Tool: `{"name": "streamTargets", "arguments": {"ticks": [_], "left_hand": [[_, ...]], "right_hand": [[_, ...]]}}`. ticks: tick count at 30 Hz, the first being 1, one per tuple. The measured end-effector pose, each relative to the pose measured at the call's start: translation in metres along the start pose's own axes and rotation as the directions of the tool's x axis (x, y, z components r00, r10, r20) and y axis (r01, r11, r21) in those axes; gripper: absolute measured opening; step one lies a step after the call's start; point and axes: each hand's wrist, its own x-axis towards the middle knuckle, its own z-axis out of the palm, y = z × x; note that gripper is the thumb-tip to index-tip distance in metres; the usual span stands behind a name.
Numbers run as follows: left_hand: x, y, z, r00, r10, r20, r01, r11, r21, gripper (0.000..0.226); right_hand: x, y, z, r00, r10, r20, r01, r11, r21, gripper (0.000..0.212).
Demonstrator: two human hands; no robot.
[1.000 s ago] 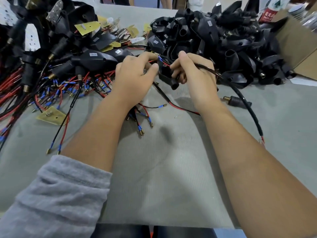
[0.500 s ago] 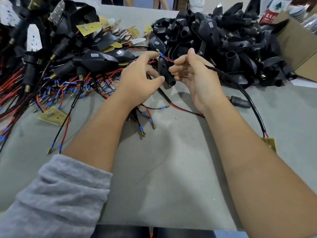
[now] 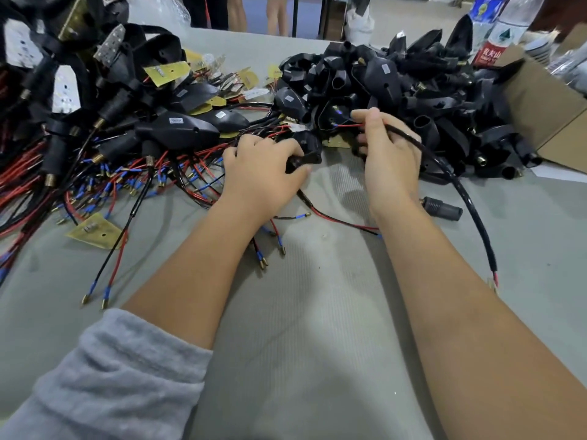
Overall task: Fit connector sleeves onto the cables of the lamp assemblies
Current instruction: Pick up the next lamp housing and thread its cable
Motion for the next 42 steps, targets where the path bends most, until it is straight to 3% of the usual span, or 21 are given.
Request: {"name": "streamTargets", "arguments": {"ticks": [4,8,10,14,18,22,28,34,42], "left_hand": [[0.001,-0.007,-0.003,0.993,-0.053,-0.109,0.021,0.961,-0.276,0.021],[0.002,-0.013,-0.007,0.975,-0.137,-0.173,0.027,0.853,-0.522,0.011],[0.002,-0.017,-0.01,0.974,-0.121,-0.192,0.015,0.878,-0.478,0.013],[0.001,-0.021,-0.014,0.979,-0.097,-0.177,0.027,0.932,-0.361,0.021],[0.0,-0.016,-0.014,0.984,-0.089,-0.153,0.031,0.936,-0.35,0.025],[-0.002,-0.012,-0.012,0.987,-0.075,-0.139,-0.001,0.877,-0.48,0.035],[-0.002,-0.012,-0.009,0.995,-0.07,-0.075,0.016,0.829,-0.559,0.051],[0.001,-0.012,-0.008,0.993,-0.073,-0.097,0.017,0.876,-0.482,0.044],[-0.001,-0.008,-0.009,0.99,0.013,-0.143,-0.064,0.931,-0.359,0.046]], "right_hand": [[-0.003,-0.004,0.0,0.971,-0.08,-0.227,0.074,0.997,-0.035,0.024],[-0.002,-0.005,-0.003,0.978,0.029,-0.204,-0.051,0.994,-0.099,0.032],[-0.001,-0.005,-0.005,0.981,-0.008,-0.193,-0.005,0.998,-0.07,0.035],[0.004,-0.01,-0.005,0.982,-0.132,-0.133,0.151,0.977,0.151,0.04],[0.0,-0.009,0.0,0.993,-0.114,-0.015,0.115,0.971,0.209,0.038],[-0.003,-0.005,0.005,0.991,-0.083,0.1,0.059,0.972,0.226,0.016],[-0.003,-0.005,0.002,0.996,-0.055,0.065,0.045,0.989,0.14,0.017],[-0.005,-0.009,0.005,0.993,-0.036,0.114,0.0,0.953,0.303,0.021],[-0.006,-0.007,0.008,0.988,-0.016,0.156,-0.033,0.952,0.303,0.018]]}}
